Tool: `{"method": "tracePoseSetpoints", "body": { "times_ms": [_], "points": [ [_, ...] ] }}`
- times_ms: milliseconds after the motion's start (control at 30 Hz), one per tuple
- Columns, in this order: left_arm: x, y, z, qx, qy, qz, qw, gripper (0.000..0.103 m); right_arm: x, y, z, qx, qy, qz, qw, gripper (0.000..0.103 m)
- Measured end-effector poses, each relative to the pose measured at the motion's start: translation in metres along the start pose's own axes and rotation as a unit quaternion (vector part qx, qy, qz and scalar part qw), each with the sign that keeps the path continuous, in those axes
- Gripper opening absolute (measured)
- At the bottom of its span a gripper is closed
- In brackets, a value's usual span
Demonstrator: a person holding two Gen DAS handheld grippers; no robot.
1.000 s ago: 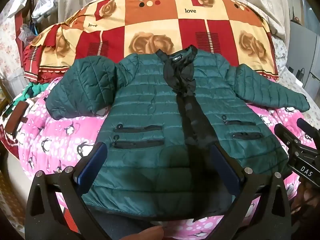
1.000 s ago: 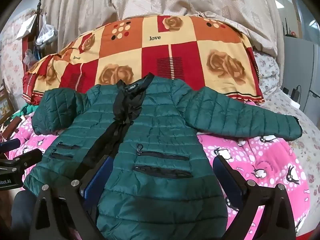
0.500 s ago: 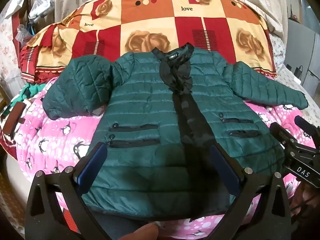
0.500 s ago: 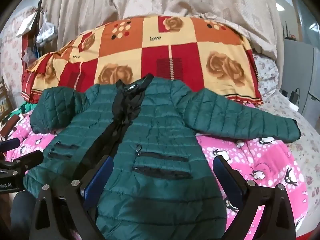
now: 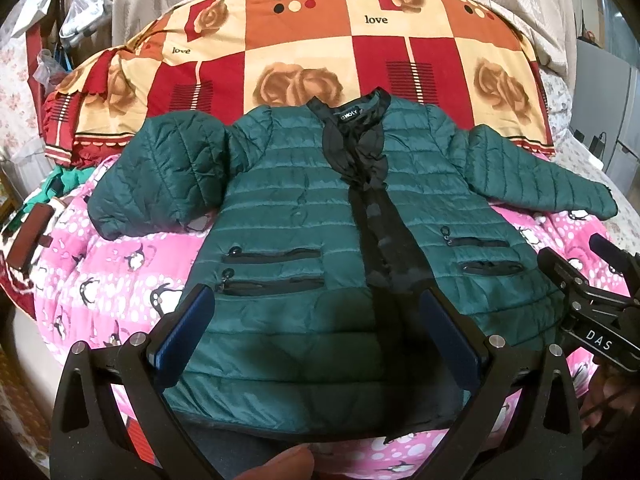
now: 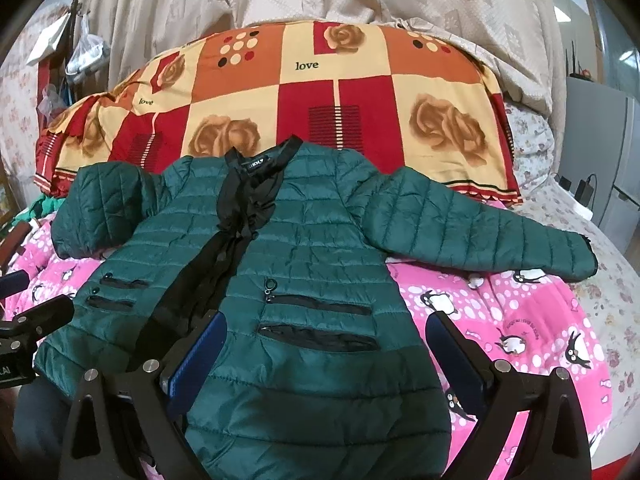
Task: Fold large clothes
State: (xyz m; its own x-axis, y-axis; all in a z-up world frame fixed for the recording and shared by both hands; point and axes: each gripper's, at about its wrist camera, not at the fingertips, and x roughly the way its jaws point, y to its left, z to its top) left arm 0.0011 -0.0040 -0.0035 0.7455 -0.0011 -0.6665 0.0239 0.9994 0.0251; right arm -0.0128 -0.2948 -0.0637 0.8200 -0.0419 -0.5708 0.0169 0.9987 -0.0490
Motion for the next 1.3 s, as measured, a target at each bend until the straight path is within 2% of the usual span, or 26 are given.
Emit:
{"method": "tracePoseSetpoints", "body": {
  "times_ms": [1100,1300],
  "points": [
    [0.004,0.007,-0.005,-0.008,0.005,-0.002,0.9999,0.103,0.002,0.001,0.000,-0.010,0.003,-0.008,1.000,0.099],
    [-0.002,-0.002,-0.007,0.017,-0.034,0.003,0.9993,0.103,0.002,0.000,0.000,-0.009,0.003,-0.008,1.000,0.099]
  ]
}}
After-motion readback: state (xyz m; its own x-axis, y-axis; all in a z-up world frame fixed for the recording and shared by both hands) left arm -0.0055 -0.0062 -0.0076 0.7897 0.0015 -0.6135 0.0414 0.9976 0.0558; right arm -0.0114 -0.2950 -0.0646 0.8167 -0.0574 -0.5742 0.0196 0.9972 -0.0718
